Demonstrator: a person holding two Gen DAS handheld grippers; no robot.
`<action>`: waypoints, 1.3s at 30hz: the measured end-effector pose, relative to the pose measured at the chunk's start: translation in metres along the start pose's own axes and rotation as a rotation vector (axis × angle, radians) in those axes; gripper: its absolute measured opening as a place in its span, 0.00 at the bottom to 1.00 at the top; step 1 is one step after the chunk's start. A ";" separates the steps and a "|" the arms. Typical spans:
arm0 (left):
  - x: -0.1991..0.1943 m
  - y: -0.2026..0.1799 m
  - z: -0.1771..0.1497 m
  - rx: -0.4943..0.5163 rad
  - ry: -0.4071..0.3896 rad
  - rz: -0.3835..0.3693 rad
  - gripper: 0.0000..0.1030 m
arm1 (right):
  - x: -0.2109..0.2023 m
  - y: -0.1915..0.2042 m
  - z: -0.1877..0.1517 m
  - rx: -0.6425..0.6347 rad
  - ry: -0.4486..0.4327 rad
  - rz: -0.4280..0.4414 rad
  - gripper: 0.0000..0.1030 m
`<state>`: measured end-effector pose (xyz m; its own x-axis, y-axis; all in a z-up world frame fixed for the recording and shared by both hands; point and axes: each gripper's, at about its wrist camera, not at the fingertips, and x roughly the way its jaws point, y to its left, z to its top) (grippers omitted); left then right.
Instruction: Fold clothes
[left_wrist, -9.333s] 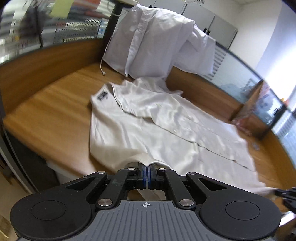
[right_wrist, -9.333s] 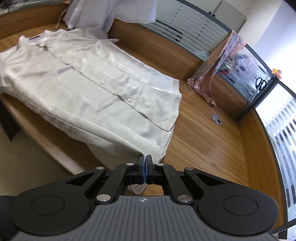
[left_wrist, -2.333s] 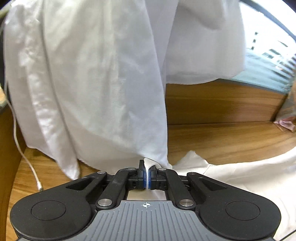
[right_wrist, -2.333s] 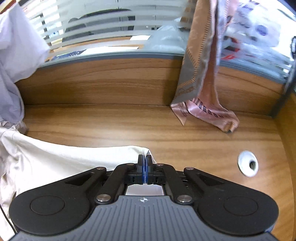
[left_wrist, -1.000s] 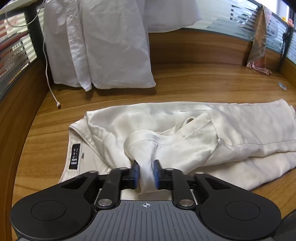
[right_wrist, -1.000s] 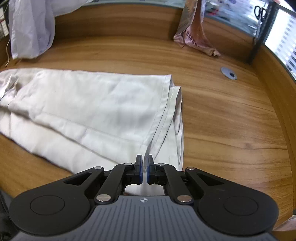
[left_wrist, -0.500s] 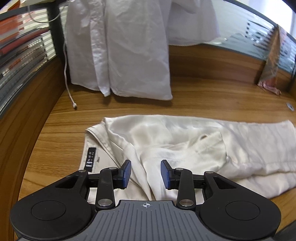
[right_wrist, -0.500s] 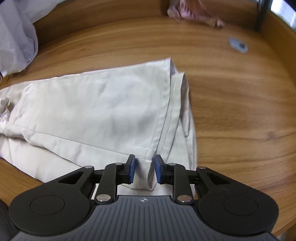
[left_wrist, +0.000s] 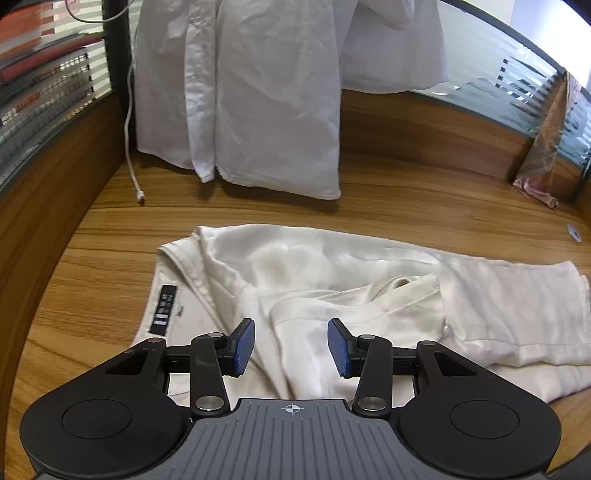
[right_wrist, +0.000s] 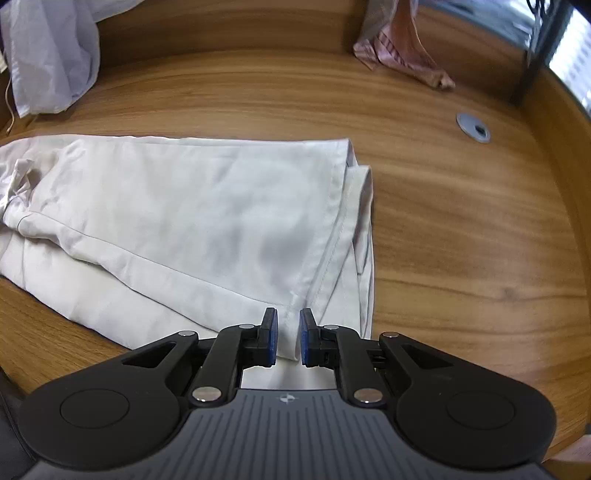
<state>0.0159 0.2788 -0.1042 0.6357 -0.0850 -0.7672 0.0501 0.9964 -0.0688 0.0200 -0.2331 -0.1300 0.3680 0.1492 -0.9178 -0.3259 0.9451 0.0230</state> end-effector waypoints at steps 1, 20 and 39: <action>0.002 -0.001 0.001 -0.001 -0.003 -0.006 0.49 | -0.002 0.003 0.004 -0.013 -0.011 0.006 0.15; 0.047 0.006 0.001 -0.048 0.034 -0.056 0.05 | 0.012 0.153 0.117 -0.363 -0.119 0.465 0.34; -0.019 -0.014 -0.015 0.092 -0.080 -0.069 0.05 | 0.081 0.263 0.160 -0.262 0.085 0.711 0.13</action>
<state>-0.0085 0.2661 -0.0982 0.6877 -0.1567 -0.7089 0.1640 0.9847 -0.0585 0.1035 0.0737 -0.1352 -0.0728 0.6637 -0.7445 -0.6595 0.5279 0.5351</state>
